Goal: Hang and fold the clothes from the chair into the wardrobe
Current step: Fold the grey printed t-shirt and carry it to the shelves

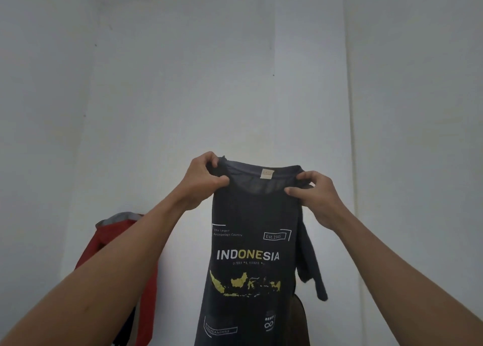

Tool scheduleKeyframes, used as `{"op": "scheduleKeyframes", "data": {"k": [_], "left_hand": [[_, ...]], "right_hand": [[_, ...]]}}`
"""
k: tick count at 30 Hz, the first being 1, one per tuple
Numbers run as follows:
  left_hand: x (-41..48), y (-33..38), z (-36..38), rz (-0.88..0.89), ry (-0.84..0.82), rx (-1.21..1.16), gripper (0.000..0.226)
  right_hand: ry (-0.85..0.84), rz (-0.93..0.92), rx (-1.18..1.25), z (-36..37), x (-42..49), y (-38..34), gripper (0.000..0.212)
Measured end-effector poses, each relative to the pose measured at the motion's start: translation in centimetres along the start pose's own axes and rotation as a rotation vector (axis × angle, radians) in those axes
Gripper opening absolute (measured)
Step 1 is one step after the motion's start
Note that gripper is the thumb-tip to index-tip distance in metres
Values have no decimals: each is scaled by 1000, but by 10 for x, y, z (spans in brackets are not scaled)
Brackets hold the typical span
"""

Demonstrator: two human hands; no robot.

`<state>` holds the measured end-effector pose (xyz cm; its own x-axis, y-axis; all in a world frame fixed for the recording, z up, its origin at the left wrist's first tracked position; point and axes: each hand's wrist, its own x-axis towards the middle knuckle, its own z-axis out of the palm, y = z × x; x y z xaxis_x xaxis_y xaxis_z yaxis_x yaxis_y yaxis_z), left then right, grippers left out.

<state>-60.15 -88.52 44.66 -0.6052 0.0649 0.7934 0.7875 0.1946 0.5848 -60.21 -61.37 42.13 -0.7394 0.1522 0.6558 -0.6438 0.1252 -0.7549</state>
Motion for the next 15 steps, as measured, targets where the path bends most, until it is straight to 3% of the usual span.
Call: {"op": "scheduleKeyframes", "data": {"k": [6, 9, 13, 15], "left_hand": [[1, 0, 3, -46, -54, -285, 40], [1, -1, 9, -80, -16, -428, 44], [3, -7, 14, -181, 71, -643, 39], [4, -11, 17, -203, 92, -707, 35]], "right_hand": [[-4, 21, 314, 14, 4, -5, 32], [-67, 64, 482, 17, 2, -9, 29], [-79, 104, 614, 21, 3, -5, 44], [-61, 124, 684, 23, 3, -2, 38]]}}
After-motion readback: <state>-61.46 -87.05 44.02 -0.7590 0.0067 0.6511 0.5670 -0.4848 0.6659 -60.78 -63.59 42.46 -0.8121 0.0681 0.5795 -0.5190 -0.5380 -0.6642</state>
